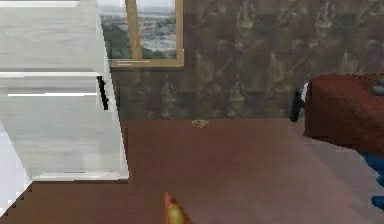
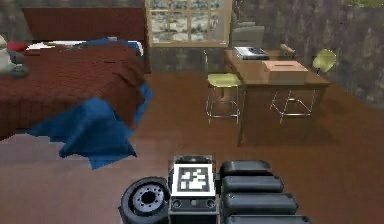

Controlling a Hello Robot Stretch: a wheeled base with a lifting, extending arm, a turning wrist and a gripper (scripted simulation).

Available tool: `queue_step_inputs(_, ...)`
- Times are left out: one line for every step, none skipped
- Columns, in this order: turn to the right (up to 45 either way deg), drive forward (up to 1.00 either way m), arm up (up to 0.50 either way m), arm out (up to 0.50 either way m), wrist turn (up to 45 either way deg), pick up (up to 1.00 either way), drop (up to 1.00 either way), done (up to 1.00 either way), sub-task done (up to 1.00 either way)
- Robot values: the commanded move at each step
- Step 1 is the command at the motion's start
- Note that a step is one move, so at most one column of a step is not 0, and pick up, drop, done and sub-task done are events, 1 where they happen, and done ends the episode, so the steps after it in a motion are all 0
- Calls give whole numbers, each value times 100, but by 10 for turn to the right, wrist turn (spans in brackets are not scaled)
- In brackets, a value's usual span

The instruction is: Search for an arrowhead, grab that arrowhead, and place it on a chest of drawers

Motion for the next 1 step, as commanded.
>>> queue_step_inputs(-420, 0, 0, 0, 0, 0, 0, 0, 0)
